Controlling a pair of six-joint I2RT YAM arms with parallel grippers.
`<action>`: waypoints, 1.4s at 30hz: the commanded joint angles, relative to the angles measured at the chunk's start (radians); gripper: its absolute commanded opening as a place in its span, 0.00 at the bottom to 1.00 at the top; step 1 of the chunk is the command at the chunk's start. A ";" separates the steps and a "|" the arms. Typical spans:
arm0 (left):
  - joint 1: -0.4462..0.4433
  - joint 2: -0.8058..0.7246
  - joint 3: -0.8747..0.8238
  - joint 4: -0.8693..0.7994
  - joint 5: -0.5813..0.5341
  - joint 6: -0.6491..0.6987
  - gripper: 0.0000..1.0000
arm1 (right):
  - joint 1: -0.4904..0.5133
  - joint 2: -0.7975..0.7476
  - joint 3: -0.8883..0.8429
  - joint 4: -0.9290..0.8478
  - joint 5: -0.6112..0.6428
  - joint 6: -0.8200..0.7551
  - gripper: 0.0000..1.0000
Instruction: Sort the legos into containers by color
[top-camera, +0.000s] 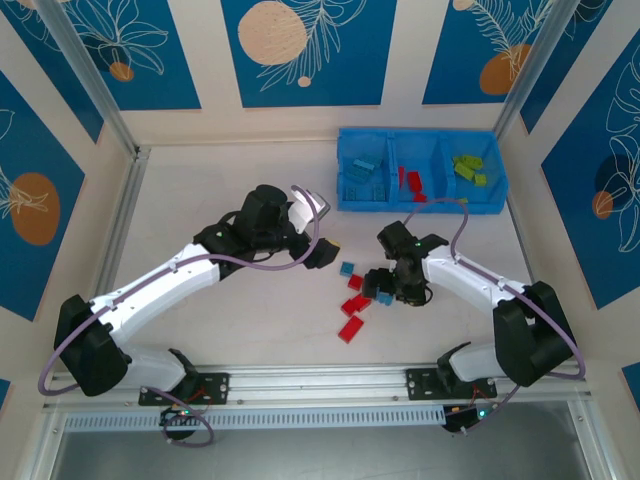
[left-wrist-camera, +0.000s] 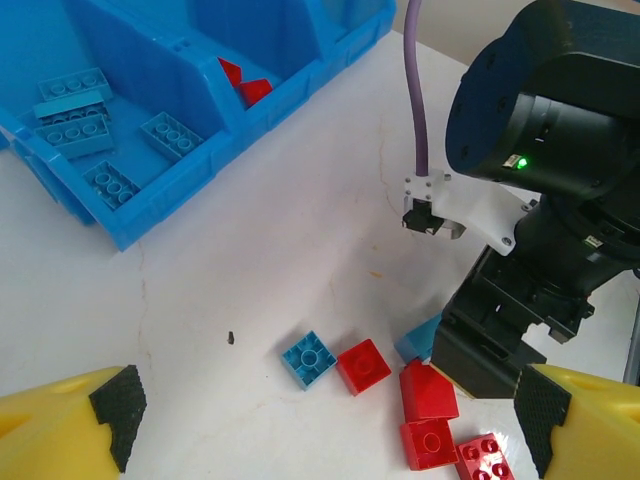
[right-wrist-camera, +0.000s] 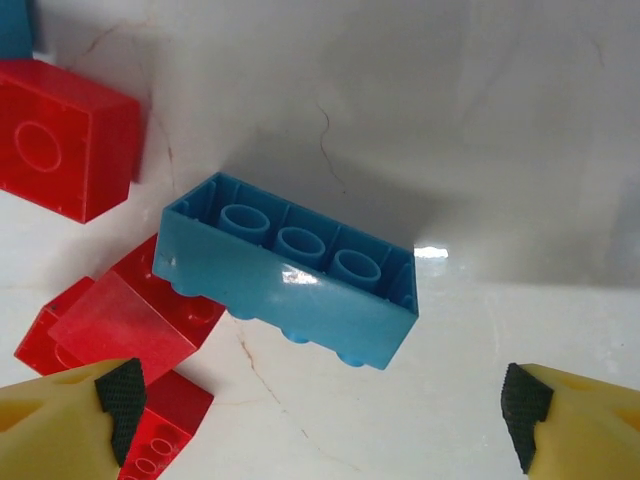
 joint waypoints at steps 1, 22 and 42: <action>-0.006 0.008 0.008 -0.007 0.010 -0.009 0.96 | -0.022 0.041 0.050 -0.026 -0.028 0.069 0.97; -0.006 -0.004 -0.002 -0.034 0.006 0.015 0.96 | -0.071 0.281 0.113 -0.053 -0.094 0.087 0.76; -0.005 -0.014 -0.018 -0.011 -0.009 -0.005 0.96 | -0.142 0.187 0.560 -0.106 0.082 0.074 0.52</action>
